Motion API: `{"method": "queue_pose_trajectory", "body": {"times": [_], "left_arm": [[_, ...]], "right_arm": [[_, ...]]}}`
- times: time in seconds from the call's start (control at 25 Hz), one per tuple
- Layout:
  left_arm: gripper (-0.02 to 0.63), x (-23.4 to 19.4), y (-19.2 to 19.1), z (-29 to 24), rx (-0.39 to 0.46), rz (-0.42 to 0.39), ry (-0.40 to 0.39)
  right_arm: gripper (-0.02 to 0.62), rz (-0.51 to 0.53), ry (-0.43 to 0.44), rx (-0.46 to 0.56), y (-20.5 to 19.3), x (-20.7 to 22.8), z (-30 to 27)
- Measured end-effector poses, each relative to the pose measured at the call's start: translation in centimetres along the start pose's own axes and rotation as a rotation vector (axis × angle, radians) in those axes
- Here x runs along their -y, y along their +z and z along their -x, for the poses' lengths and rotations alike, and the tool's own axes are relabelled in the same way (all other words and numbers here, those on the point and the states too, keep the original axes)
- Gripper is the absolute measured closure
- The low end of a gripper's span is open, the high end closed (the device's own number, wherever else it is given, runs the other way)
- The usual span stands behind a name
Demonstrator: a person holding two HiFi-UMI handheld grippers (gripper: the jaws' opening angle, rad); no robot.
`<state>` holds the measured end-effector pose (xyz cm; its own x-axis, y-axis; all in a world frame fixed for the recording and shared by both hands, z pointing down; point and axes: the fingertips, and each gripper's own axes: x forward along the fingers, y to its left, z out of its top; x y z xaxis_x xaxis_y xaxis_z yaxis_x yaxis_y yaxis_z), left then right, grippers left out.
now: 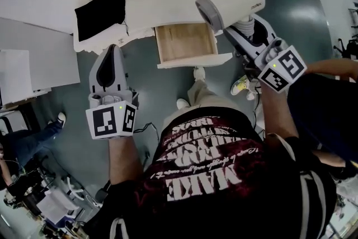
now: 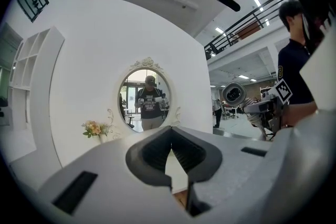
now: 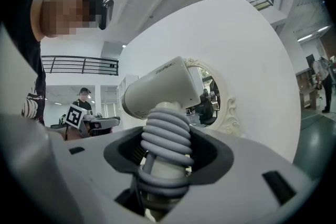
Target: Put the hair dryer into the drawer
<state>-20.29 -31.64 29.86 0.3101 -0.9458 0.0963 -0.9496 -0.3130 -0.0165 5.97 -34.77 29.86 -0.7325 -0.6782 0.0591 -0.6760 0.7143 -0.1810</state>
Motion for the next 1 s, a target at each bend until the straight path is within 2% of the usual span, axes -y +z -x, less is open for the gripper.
{"method": "queue_pose_trajectory", "body": {"times": [0.36, 0.64, 1.0], "left_arm": [[0.601, -0.6, -1.9, -3.7, -0.036, 0.008, 0.0], [0.601, -0.5, -4.0, -5.6, -0.074, 0.016, -0.011], [0.601, -0.5, -5.5, -6.7, -0.114, 0.019, -0.017]], "right_arm": [[0.36, -0.042, 0.009, -0.097, -4.6, 3.1, -3.6], [0.36, -0.049, -0.009, -0.232, -11.6, 5.1, -5.3], [0.36, -0.049, 0.01, -0.416, -20.6, 6.1, -6.5]]}}
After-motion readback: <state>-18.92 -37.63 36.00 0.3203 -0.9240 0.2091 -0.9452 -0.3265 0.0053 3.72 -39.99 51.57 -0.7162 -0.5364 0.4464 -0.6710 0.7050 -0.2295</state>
